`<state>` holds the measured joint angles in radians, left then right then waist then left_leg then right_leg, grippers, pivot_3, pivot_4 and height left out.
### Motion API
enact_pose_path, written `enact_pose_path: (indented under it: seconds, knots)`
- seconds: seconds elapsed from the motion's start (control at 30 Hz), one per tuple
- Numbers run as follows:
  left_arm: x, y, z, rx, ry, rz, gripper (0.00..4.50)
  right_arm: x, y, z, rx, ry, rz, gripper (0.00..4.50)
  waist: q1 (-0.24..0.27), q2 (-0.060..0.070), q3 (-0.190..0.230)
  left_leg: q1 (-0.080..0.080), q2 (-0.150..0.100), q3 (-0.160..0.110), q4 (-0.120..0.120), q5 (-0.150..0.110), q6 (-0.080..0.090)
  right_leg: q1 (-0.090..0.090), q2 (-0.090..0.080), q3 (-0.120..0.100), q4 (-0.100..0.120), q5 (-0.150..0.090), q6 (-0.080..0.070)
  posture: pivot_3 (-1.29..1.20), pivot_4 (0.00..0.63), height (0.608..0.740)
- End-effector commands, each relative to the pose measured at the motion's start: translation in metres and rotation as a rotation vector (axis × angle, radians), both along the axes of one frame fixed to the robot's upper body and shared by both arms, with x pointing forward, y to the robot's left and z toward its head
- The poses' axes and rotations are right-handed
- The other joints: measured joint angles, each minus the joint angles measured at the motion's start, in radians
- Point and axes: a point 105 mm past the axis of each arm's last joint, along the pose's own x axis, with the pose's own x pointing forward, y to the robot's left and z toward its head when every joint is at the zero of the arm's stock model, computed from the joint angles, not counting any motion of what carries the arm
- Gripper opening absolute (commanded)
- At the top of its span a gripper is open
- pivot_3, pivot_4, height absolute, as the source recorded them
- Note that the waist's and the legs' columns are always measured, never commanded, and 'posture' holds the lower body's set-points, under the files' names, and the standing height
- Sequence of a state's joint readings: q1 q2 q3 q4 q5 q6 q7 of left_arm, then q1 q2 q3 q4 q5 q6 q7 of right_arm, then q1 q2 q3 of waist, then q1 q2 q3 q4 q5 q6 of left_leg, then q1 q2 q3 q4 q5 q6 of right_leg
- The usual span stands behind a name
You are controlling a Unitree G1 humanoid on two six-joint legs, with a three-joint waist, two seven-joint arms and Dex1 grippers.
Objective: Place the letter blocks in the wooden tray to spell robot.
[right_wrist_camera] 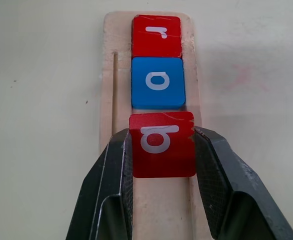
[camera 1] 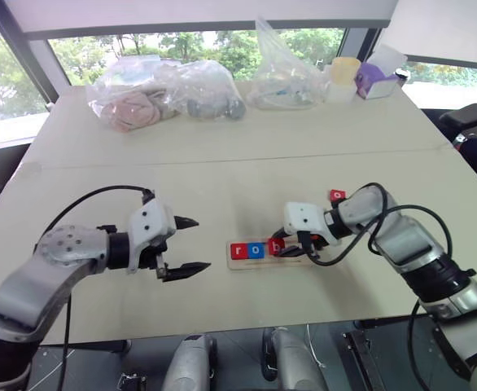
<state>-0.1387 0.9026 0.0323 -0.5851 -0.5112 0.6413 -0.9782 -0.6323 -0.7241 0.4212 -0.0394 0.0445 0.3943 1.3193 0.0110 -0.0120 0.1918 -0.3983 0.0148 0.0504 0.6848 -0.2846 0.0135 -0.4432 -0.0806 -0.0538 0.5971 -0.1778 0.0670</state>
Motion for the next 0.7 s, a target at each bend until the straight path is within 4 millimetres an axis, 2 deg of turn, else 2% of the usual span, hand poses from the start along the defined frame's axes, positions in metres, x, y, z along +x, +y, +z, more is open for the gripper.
enact_pose_path:
  seconds: [0.03,0.37,0.7]
  knots:
    - [-0.008,0.002,0.01,0.014,-0.032,-0.037,4.5,0.004,0.004,0.007,0.006,-0.039,0.014,1.12,0.0,0.0,0.0,0.0,0.0,0.0,0.0,0.0,0.0,0.0,0.0,0.0,0.0,0.0,0.0,0.0,0.15,0.74]
    - [-0.007,0.003,0.015,-0.01,-0.045,-0.059,4.5,0.0,0.008,0.006,0.014,-0.026,0.024,1.12,0.0,0.0,0.0,0.0,0.0,0.0,0.0,0.0,0.0,0.0,0.0,0.0,0.0,0.0,0.0,0.0,0.15,0.74]
    - [-0.004,-0.002,0.035,-0.088,-0.062,-0.078,4.5,0.002,0.006,0.004,0.004,-0.026,0.013,1.12,0.0,0.0,0.0,0.0,0.0,0.0,0.0,0.0,0.0,0.0,0.0,0.0,0.0,0.0,0.0,0.0,0.15,0.74]
